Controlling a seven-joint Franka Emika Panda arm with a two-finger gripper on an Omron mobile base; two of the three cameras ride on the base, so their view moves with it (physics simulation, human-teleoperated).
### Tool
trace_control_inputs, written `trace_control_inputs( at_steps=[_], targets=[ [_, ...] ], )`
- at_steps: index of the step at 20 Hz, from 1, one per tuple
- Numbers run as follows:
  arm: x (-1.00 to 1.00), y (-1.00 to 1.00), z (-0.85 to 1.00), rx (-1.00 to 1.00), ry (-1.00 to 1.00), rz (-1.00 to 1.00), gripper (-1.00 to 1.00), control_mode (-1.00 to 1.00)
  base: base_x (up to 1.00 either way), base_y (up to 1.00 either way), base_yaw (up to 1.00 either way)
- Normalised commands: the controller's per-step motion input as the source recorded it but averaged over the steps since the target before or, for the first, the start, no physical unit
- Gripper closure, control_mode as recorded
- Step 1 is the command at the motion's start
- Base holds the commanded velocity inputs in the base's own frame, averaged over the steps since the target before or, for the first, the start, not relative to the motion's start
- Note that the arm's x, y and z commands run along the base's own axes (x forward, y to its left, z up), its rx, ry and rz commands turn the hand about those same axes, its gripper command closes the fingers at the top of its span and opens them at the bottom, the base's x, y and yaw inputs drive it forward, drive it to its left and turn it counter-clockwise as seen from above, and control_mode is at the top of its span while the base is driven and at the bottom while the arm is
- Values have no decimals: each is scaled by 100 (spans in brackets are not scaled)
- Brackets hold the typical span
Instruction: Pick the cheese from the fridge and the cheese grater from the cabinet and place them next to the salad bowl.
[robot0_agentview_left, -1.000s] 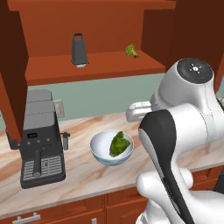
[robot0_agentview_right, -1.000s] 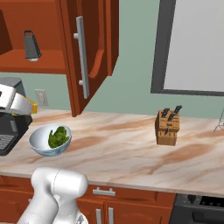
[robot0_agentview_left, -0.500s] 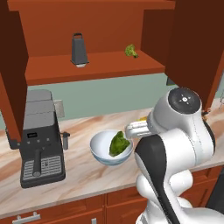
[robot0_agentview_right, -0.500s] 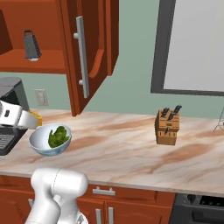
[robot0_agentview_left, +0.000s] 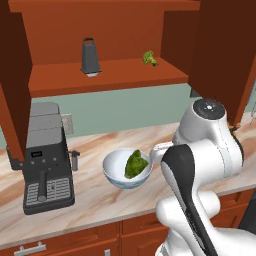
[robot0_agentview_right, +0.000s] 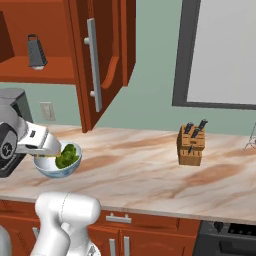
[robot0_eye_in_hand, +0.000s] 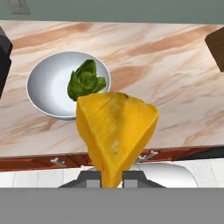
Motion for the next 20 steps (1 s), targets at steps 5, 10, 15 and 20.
trace_control_inputs(
  at_steps=[5, 10, 15, 20],
  targets=[
    [7, -8, -38, 0, 1, 0, 100, -100, 0, 0, 0],
    [11, -16, -45, 0, 0, 0, 100, -100, 0, 0, 0],
    [27, -22, -35, 0, 0, 0, 100, -100, 0, 0, 0],
    [34, -8, -34, 0, 0, 0, 100, -100, 0, 0, 0]
  ],
)
